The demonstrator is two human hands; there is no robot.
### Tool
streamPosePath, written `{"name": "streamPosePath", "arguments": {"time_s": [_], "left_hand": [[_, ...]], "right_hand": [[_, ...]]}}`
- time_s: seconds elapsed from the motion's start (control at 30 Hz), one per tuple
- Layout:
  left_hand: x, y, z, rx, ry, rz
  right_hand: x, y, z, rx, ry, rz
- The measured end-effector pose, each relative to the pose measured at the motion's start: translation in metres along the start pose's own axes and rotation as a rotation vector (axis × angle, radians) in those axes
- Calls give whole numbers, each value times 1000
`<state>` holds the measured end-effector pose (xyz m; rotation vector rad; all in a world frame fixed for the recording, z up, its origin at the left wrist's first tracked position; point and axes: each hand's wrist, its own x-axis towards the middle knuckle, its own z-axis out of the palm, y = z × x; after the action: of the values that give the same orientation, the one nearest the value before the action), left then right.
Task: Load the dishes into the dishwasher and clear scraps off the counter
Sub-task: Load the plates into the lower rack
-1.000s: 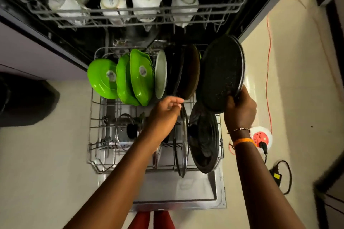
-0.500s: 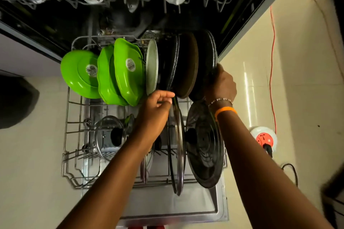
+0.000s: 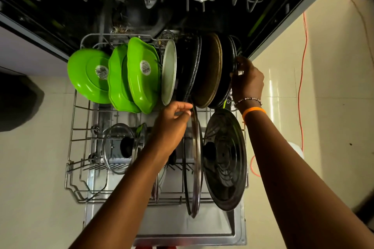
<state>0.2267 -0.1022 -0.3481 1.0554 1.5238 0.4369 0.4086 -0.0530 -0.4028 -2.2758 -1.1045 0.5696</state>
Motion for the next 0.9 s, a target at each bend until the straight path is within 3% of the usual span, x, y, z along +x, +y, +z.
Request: {"name": "streamPosePath", "arguments": {"time_s": [0.17,0.3,0.47,0.6,0.77,0.9], "left_hand": [[-2,0,0,-12,-28,-20],[-7,0,-3,-44,-39,-32],[-26,-8,-10,-99,24,31],[-56,-24,-25,-250,98,92],[-109,-65,-41,-281,236,120],[-150,-115,-52,-239,264,30]], "right_hand": [[-8,4,1,55,-27,8],[-42,6,-11,202,51,79],[-119,-5,-22,321,170,-58],[-192,-2,-27,376,114,-95],[-277,22,-25,397,71,21],[-336,40,-12,409,-89,239]]}}
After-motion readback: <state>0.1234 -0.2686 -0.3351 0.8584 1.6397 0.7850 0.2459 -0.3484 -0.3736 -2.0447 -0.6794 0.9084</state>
